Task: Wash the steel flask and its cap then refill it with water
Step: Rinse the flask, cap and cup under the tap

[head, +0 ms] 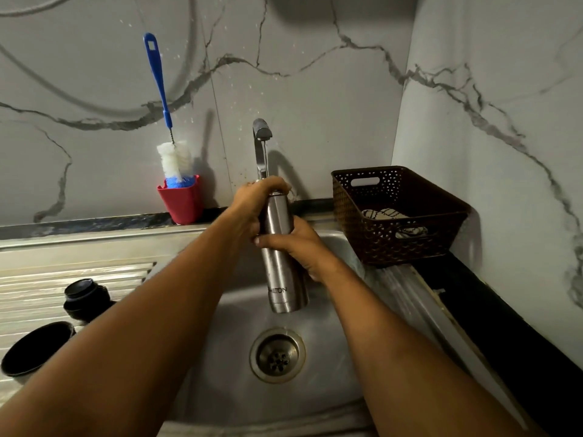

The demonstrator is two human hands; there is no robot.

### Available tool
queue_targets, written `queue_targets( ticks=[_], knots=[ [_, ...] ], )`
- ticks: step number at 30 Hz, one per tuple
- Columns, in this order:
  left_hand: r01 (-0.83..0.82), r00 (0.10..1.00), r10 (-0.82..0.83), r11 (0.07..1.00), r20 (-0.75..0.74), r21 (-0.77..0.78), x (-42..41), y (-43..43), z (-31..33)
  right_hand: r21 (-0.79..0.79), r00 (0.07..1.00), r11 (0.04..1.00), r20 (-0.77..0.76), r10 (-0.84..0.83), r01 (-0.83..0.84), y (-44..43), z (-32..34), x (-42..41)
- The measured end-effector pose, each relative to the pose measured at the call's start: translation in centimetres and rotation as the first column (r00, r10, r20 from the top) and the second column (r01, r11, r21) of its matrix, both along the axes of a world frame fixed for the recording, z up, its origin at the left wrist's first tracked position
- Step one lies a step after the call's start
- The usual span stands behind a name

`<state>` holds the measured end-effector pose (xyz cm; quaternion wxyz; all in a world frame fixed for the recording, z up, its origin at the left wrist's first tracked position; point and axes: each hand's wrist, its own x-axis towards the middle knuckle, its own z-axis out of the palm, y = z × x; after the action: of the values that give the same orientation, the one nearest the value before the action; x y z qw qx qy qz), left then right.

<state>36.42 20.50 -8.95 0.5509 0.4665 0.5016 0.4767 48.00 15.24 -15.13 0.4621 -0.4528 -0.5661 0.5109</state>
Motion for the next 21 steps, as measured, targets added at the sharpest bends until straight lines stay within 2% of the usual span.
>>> queue_targets(
  ticks=[3, 4, 6, 8, 11, 13, 16, 18, 21],
  knots=[
    [0.285, 0.935, -0.288, 0.957, 0.205, 0.049, -1.9, -0.1, 0.3, -0.088, 0.943, 0.962, -0.242, 0.230, -0.258, -0.2, 0.0, 0.3],
    [0.331, 0.906, -0.337, 0.941, 0.255, 0.071, -2.2, 0.0, 0.2, -0.101, 0.917, 0.947, -0.299, 0.264, -0.305, -0.3, -0.2, 0.2],
    [0.323, 0.912, -0.334, 0.943, 0.236, 0.085, -2.0, -0.4, 0.1, -0.120, 0.918, 0.952, -0.325, 0.229, -0.281, -0.2, -0.5, -0.1],
    [0.226, 0.952, -0.234, 0.972, 0.199, 0.059, -1.4, -0.4, -0.2, -0.117, 0.965, 0.983, -0.238, 0.108, -0.139, 0.1, -0.5, -0.6],
    [0.042, 0.989, -0.048, 0.998, 0.137, 0.043, -0.4, 0.2, -0.7, -0.006, 0.995, 0.995, -0.020, -0.102, 0.102, 0.6, -0.2, -1.2],
    [-0.064, 0.997, 0.063, 0.996, 0.033, 0.056, 0.3, 0.4, -1.1, 0.068, 0.977, 0.980, 0.094, -0.194, 0.188, 0.6, -0.2, -1.3],
    [-0.183, 0.981, 0.187, 0.980, -0.050, 0.078, 1.4, -0.1, -1.6, 0.211, 0.880, 0.931, 0.316, -0.354, 0.299, 0.3, -0.6, -1.2],
    [-0.189, 0.968, 0.213, 0.966, -0.133, 0.174, 1.7, -0.5, -1.9, 0.253, 0.856, 0.914, 0.339, -0.391, 0.317, 0.3, -0.3, -0.9],
    [-0.055, 0.984, 0.090, 0.975, -0.153, 0.217, 0.7, -0.7, -2.4, 0.174, 0.944, 0.961, 0.216, -0.249, 0.213, 0.7, 0.1, -0.2]
  ],
)
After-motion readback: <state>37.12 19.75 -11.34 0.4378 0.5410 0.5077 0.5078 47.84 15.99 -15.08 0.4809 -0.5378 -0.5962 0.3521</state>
